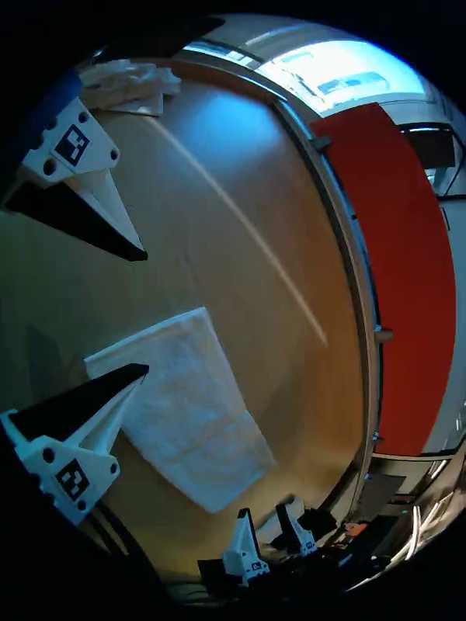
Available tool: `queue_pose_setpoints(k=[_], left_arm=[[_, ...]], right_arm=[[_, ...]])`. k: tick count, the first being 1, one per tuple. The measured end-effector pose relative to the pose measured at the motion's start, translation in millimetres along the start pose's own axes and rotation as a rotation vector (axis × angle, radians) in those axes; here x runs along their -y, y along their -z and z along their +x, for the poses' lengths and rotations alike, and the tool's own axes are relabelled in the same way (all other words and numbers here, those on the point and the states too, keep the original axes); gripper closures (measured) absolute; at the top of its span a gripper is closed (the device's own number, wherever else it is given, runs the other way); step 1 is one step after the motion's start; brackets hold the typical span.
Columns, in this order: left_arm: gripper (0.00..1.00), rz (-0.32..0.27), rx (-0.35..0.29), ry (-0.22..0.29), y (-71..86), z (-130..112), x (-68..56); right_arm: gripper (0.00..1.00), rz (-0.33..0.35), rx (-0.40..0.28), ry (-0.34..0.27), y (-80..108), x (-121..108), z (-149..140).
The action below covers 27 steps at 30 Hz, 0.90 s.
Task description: Fold towel
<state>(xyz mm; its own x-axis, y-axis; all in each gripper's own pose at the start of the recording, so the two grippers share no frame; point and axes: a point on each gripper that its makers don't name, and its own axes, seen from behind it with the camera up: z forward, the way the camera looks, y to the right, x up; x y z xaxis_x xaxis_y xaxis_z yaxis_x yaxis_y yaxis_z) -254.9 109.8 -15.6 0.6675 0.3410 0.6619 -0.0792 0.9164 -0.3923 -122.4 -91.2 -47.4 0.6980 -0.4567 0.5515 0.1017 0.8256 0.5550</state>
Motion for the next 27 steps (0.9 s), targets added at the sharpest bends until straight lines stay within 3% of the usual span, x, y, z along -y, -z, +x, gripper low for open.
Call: queue_pose_setpoints(k=[12, 27], left_arm=[[0.02, 0.019, 0.008, 0.075, 20.5, -30, -4.2], [0.02, 0.073, 0.002, 0.154, 38.8, -51, 10.4]], right_arm=[[0.00, 0.000, 0.001, -0.033, 24.1, 16, -19], [0.00, 0.049, 0.008, 0.016, 18.1, 18, -24]])
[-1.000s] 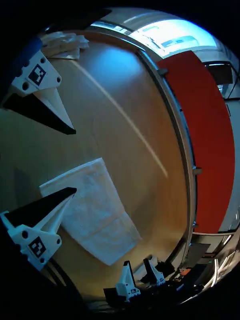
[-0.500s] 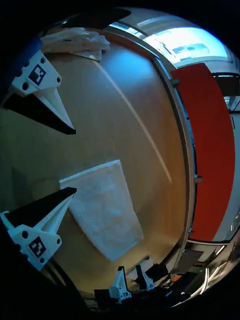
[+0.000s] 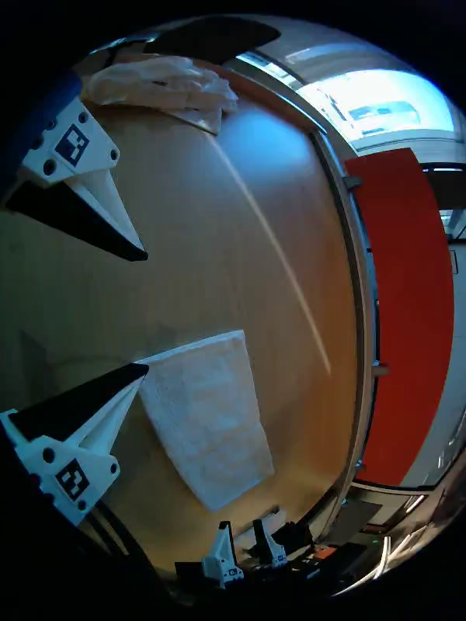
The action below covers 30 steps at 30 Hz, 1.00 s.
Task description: Fold towel
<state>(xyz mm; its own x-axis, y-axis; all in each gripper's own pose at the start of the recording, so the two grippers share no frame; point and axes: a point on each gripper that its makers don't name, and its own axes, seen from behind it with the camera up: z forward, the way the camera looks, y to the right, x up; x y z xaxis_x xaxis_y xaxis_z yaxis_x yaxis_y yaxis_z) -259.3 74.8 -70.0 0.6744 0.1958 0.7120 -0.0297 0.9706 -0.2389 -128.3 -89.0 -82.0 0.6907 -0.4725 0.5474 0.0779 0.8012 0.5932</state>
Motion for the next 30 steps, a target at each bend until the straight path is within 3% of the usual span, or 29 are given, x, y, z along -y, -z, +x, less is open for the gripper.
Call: queue_pose_setpoints(k=[19, 30], left_arm=[[0.02, 0.070, 0.014, 0.091, 31.9, -39, 27.7], [0.02, 0.099, 0.030, 0.111, 42.3, -53, 41.3]], right_arm=[[0.03, 0.112, 0.057, 0.083, -12.7, 11, -16], [0.31, 0.161, 0.123, 0.115, -20.1, 15, -35]])
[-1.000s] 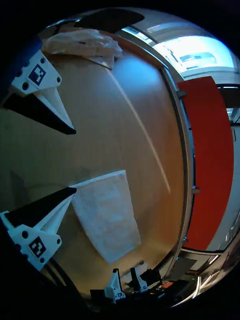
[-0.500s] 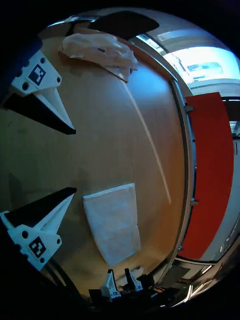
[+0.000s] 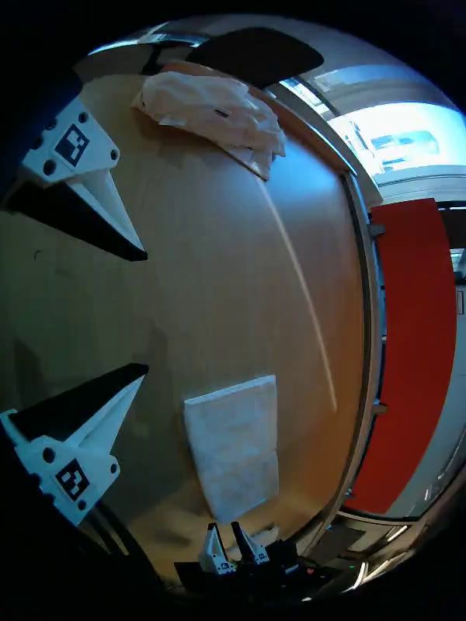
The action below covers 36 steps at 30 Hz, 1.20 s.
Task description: Fold towel
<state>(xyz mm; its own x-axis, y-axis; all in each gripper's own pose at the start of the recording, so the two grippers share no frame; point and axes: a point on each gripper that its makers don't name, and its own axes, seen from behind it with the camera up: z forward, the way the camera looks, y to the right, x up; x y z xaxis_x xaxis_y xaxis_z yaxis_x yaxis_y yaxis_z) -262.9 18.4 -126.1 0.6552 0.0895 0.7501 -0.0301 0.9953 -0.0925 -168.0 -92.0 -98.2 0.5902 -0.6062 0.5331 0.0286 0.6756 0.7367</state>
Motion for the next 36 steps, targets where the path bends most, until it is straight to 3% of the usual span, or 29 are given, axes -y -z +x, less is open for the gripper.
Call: queue_pose_setpoints(k=[9, 13, 23, 36], left_arm=[[0.02, 0.005, 0.000, 0.004, 1.4, -2, 4.6], [0.02, 0.005, 0.002, 0.003, 1.5, -2, 5.1], [0.02, 0.006, 0.003, 0.001, 0.6, -2, 7.4], [0.02, 0.005, 0.005, -0.004, -0.3, -1, 9.9]], right_arm=[[0.55, 0.031, 0.041, 0.009, -5.7, 6, -8], [0.72, 0.019, 0.037, -0.002, -5.0, 1, -7], [0.92, 0.014, 0.014, 0.005, -3.0, 1, 0], [0.95, -0.001, -0.057, 0.019, 12.0, 3, 25]])
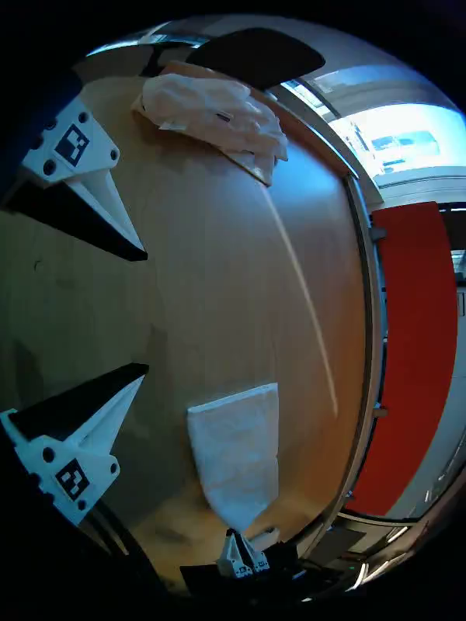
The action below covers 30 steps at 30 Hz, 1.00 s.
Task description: Fold towel
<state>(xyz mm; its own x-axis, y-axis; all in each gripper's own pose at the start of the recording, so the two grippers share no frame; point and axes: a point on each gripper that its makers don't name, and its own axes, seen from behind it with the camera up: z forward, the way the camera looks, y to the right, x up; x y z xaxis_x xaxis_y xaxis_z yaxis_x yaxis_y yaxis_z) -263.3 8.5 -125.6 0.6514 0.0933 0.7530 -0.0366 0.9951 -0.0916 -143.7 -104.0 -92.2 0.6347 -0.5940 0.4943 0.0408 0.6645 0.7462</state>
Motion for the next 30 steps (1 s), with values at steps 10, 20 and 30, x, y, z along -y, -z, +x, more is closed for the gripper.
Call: queue_pose_setpoints(k=[10, 20, 30], left_arm=[[0.02, -0.006, -0.004, -0.006, -0.8, 2, -2.5], [0.02, -0.010, -0.008, -0.013, -1.5, 6, -6.8], [0.02, -0.013, -0.010, -0.020, -2.2, 8, -10.8]], right_arm=[[0.95, -0.039, -0.059, 0.031, 26.6, -7, 28], [0.95, -0.085, -0.107, 0.031, 57.2, -22, 50], [0.95, -0.121, -0.130, 0.036, 81.3, -36, 59]])
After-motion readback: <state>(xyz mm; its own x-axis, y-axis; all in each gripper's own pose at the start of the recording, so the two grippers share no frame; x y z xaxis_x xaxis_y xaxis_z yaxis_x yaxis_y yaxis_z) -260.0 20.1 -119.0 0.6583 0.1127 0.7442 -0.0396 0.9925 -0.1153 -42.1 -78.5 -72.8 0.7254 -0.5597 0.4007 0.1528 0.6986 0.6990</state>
